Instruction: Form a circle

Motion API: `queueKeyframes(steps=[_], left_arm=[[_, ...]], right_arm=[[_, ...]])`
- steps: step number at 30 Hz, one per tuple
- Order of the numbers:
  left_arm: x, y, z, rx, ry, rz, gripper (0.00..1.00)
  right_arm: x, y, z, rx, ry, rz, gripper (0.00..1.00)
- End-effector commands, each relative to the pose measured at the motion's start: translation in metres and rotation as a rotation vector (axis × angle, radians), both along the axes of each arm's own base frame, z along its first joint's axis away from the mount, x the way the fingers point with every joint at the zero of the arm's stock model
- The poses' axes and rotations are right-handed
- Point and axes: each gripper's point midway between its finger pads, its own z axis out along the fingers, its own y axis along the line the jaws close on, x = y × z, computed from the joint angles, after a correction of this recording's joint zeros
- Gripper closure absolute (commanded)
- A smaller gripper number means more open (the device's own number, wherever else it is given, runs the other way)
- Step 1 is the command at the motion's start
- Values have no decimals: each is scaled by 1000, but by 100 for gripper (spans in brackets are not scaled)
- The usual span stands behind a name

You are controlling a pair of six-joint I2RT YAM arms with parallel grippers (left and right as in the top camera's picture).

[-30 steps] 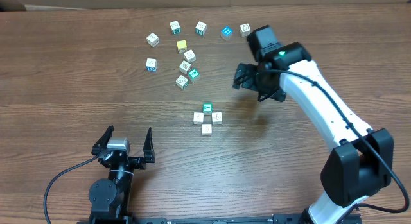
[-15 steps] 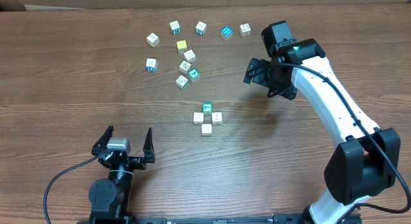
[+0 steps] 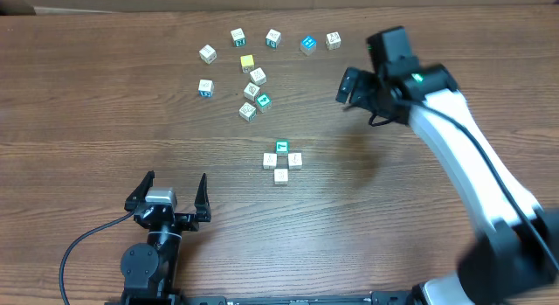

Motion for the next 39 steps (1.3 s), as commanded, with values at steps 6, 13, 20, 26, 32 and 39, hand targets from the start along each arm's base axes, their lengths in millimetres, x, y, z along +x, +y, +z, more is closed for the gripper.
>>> queueKeyframes(steps=[6, 13, 20, 26, 32, 39], left_arm=[[0, 2, 0, 16, -3, 8, 0], [0, 2, 0, 16, -3, 8, 0], [0, 2, 0, 16, -3, 8, 0], [0, 2, 0, 16, -3, 8, 0], [0, 2, 0, 16, -3, 8, 0], [0, 2, 0, 16, -3, 8, 0]], right_arm=[[-46, -26, 77, -16, -513, 106, 0], [-101, -65, 60, -17, -719, 41, 0], [-141, -83, 32, -19, -860, -9, 0], [-153, -85, 4, -3, -905, -6, 0], [-156, -87, -6, 5, -969, -3, 0], [-159, -87, -20, 3, -954, 1, 0]])
